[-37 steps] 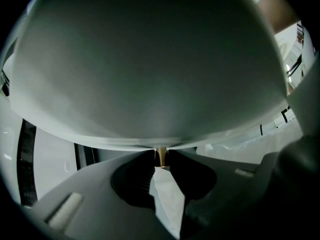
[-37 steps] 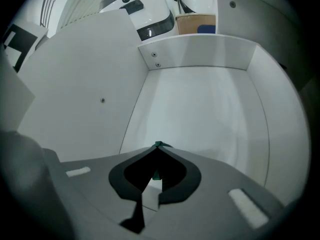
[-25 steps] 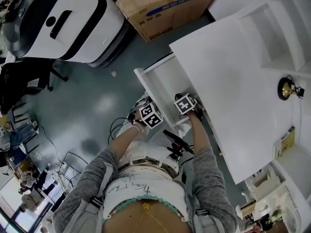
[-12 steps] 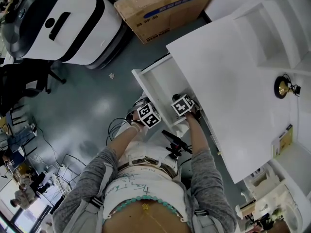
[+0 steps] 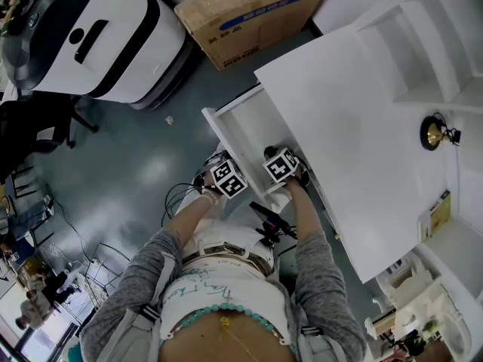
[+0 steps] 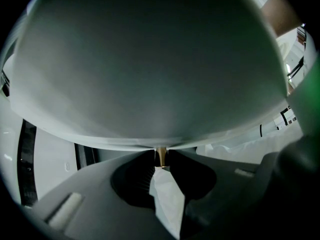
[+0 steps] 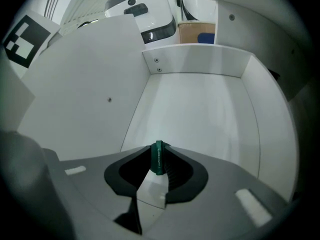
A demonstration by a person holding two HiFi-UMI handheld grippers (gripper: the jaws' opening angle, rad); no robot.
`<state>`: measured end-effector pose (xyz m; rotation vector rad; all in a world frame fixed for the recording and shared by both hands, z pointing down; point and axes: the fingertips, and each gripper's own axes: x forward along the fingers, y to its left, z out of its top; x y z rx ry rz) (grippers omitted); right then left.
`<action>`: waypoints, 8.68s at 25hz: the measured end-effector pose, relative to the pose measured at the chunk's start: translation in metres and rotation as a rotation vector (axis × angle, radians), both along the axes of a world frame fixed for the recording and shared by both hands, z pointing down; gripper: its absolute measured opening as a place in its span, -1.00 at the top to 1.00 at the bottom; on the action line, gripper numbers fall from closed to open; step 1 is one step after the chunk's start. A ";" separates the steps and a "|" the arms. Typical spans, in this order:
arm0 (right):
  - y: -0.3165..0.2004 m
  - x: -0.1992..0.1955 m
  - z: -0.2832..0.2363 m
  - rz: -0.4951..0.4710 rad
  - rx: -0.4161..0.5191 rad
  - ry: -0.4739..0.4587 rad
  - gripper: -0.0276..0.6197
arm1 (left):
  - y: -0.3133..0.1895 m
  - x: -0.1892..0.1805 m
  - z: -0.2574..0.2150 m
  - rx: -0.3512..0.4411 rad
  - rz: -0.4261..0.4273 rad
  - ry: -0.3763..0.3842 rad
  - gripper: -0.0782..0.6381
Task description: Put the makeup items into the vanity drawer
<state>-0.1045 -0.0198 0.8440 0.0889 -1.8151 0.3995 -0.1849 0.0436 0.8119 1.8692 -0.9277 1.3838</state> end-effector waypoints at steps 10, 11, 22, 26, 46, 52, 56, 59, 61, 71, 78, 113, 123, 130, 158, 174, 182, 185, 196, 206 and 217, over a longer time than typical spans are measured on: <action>0.007 -0.001 -0.013 -0.014 0.007 -0.025 0.55 | -0.001 0.002 -0.002 0.001 0.001 0.005 0.52; 0.007 -0.002 -0.014 -0.015 0.008 -0.027 0.54 | -0.001 0.002 -0.002 0.002 0.000 0.006 0.52; 0.014 -0.002 -0.031 -0.043 0.009 -0.053 0.43 | -0.002 0.003 -0.001 0.008 0.000 0.004 0.52; 0.016 -0.002 -0.037 -0.048 0.008 -0.066 0.41 | -0.002 0.001 -0.001 0.009 0.000 0.004 0.52; 0.017 -0.003 -0.084 -0.050 0.055 -0.163 0.42 | -0.002 0.001 -0.001 0.010 0.007 0.005 0.52; 0.014 -0.002 -0.109 -0.034 0.100 -0.217 0.48 | -0.001 0.000 0.000 0.007 0.003 0.005 0.52; 0.011 -0.004 -0.126 0.005 0.117 -0.257 0.50 | -0.001 -0.001 0.000 0.005 0.004 0.004 0.52; 0.011 -0.003 -0.134 0.017 0.129 -0.270 0.52 | -0.001 -0.001 -0.001 0.007 0.004 0.005 0.52; 0.012 -0.002 -0.139 0.021 0.136 -0.273 0.53 | -0.001 -0.001 -0.001 0.008 0.003 0.004 0.52; 0.014 0.002 -0.149 0.041 0.152 -0.278 0.62 | -0.001 0.000 -0.002 0.007 0.006 0.005 0.52; 0.016 0.007 -0.156 0.066 0.168 -0.283 0.73 | -0.001 0.000 -0.001 0.008 0.013 0.007 0.52; 0.000 0.082 -0.222 0.456 0.243 -0.356 0.82 | -0.004 0.000 -0.002 0.001 0.044 0.013 0.52; 0.007 0.093 -0.230 0.479 0.252 -0.361 0.82 | -0.011 0.005 -0.003 0.001 0.054 0.014 0.52; 0.011 0.105 -0.233 0.522 0.263 -0.362 0.82 | -0.015 0.007 -0.001 0.001 0.059 0.012 0.52; 0.021 0.134 -0.235 0.627 0.280 -0.336 0.82 | -0.034 0.017 0.000 0.001 0.082 0.017 0.52; 0.019 0.153 -0.235 0.682 0.289 -0.318 0.82 | -0.057 0.029 -0.001 0.001 0.101 0.017 0.52; 0.020 0.162 -0.236 0.696 0.292 -0.308 0.82 | -0.068 0.037 -0.001 0.004 0.107 0.021 0.52; 0.021 0.163 -0.235 0.705 0.291 -0.303 0.83 | -0.072 0.038 -0.002 0.004 0.110 0.021 0.52; 0.023 0.175 -0.234 0.738 0.295 -0.288 0.82 | -0.084 0.045 -0.002 0.006 0.120 0.024 0.52; 0.017 0.182 -0.235 0.763 0.305 -0.285 0.82 | -0.097 0.052 -0.002 0.004 0.126 0.024 0.52; 0.019 0.195 -0.233 0.794 0.306 -0.264 0.82 | -0.111 0.057 -0.001 -0.003 0.137 0.007 0.52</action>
